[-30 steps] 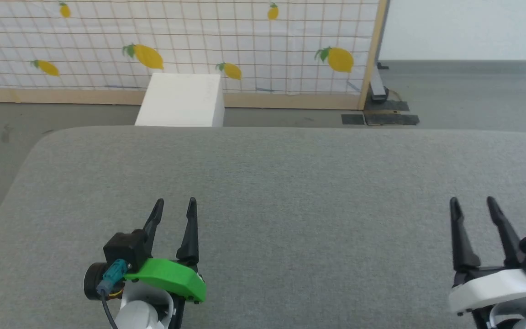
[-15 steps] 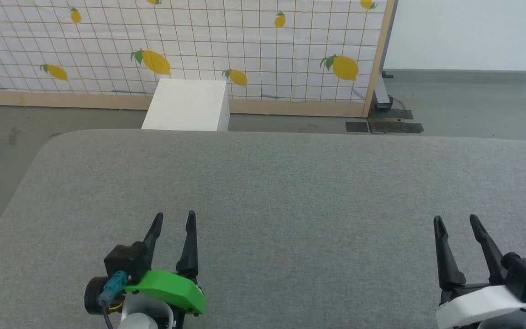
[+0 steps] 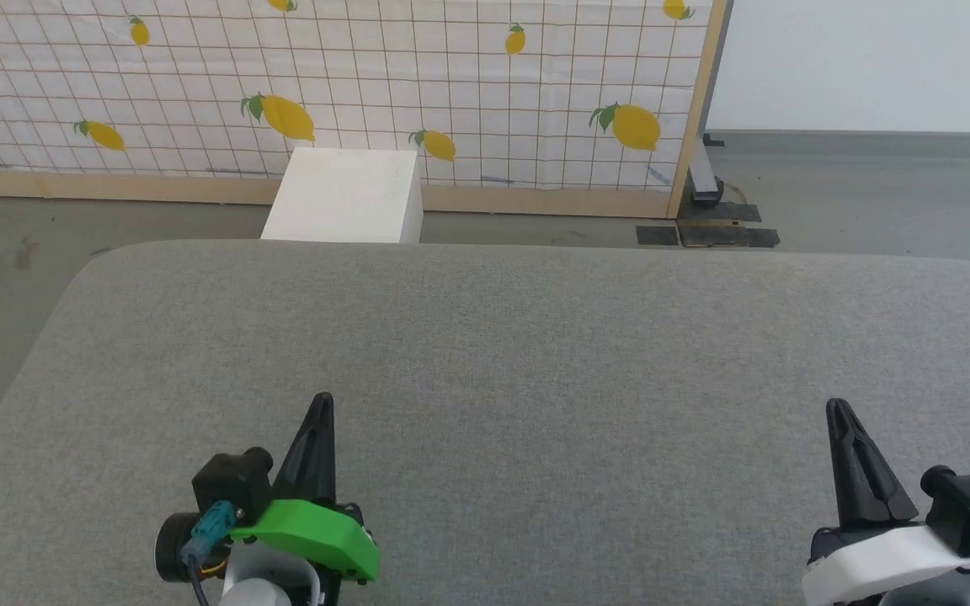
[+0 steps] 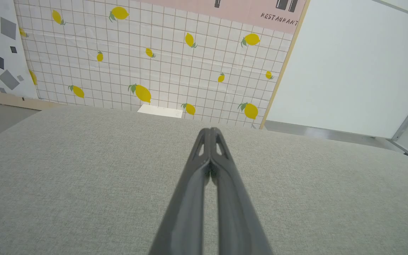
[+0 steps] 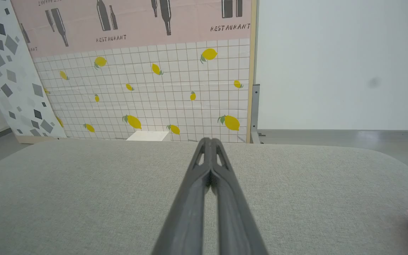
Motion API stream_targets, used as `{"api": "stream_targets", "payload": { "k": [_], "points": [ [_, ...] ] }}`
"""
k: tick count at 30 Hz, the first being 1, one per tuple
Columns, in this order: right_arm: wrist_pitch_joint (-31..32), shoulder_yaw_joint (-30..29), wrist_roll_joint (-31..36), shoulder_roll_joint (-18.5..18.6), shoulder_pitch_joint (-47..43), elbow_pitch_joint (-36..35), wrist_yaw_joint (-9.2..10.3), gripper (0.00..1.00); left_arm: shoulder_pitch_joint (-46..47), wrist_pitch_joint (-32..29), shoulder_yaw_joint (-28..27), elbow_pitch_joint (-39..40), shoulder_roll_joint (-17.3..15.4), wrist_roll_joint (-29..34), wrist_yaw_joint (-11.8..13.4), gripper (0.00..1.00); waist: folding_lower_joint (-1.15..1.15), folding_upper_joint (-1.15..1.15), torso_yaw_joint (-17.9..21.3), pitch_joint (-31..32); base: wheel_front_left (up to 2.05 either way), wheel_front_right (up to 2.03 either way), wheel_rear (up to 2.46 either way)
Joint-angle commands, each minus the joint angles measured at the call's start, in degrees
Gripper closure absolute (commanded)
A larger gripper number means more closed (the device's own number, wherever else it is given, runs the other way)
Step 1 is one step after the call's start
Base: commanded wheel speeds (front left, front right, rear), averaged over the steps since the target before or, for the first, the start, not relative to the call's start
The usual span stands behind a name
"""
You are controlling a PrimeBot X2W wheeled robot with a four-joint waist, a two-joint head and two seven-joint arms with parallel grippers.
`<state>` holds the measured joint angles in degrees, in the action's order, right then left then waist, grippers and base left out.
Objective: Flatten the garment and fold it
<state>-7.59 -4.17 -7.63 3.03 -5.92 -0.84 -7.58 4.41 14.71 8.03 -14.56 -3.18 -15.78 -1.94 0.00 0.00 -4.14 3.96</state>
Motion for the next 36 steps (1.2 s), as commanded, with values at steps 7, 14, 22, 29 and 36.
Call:
{"api": "stream_targets", "payload": {
  "k": [7,14,22,29,36],
  "points": [
    [0.59,0.31,0.58,-0.01,0.45,0.06,0.01,1.00,-0.34,-1.12,-0.60,1.12,0.03,1.20,0.15,1.00,0.00,0.00,0.31,-0.30,0.00,0.00,0.00],
    [1.00,0.53,0.99,-0.02,0.77,0.11,0.01,1.00,-0.57,-1.92,-1.04,1.91,0.05,2.06,0.25,1.00,0.00,0.00,0.54,-0.51,0.00,0.00,0.00],
    [1.59,0.86,1.59,-0.03,1.24,0.18,0.02,1.00,-0.92,-3.07,-1.67,3.05,0.07,3.29,0.40,1.00,0.00,0.00,0.86,-0.83,0.00,0.00,0.00],
    [2.02,1.10,2.02,-0.04,1.57,0.22,0.02,1.00,-1.17,-3.89,-2.12,3.86,0.09,4.18,0.51,1.00,0.00,0.00,1.09,-1.05,0.00,0.00,0.00],
    [2.43,1.32,2.43,-0.05,1.89,0.27,0.03,1.00,-1.41,-4.69,-2.55,4.65,0.10,5.03,0.62,1.00,0.00,0.00,1.32,-1.26,0.00,0.00,0.00]
  ]
}}
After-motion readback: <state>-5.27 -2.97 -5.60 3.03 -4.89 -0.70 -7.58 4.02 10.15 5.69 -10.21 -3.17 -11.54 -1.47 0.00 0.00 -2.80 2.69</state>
